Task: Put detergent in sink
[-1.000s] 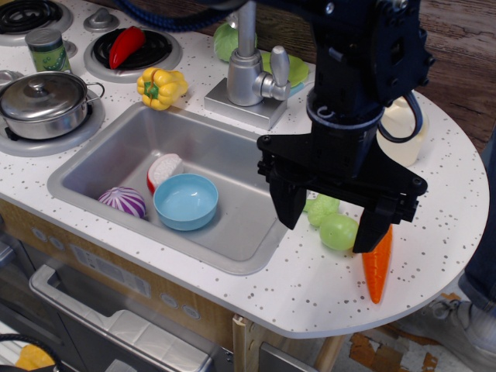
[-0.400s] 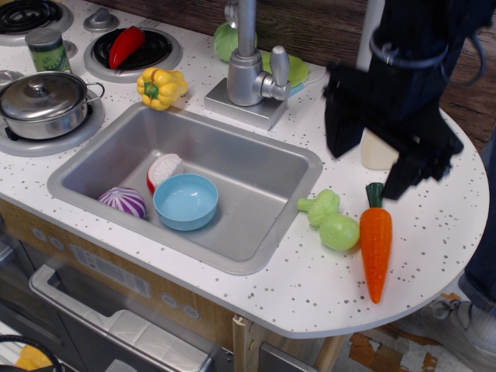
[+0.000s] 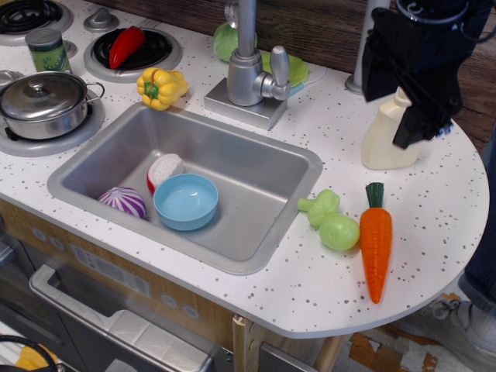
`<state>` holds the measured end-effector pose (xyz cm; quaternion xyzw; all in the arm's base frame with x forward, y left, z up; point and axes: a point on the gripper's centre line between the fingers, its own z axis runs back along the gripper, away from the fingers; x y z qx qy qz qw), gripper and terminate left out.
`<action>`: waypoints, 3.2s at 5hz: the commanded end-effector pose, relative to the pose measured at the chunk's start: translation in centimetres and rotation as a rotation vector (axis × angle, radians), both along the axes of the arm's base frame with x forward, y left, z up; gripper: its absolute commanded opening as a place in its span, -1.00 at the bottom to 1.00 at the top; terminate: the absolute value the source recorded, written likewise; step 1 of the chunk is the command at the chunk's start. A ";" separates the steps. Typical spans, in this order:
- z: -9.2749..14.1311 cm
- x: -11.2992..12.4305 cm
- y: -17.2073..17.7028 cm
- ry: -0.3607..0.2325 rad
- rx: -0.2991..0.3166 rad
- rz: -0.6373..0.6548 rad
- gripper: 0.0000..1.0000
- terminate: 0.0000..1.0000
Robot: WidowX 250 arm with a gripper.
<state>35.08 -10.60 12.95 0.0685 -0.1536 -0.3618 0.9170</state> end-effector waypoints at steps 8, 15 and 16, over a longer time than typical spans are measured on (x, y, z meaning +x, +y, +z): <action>-5.4 8.1 1.5 -0.162 -0.169 -0.160 -1.00 -1.00; -7.9 -0.6 13.0 0.044 -0.072 -0.028 -1.00 -1.00; -10.4 -1.1 13.5 0.007 -0.076 -0.002 -1.00 -1.00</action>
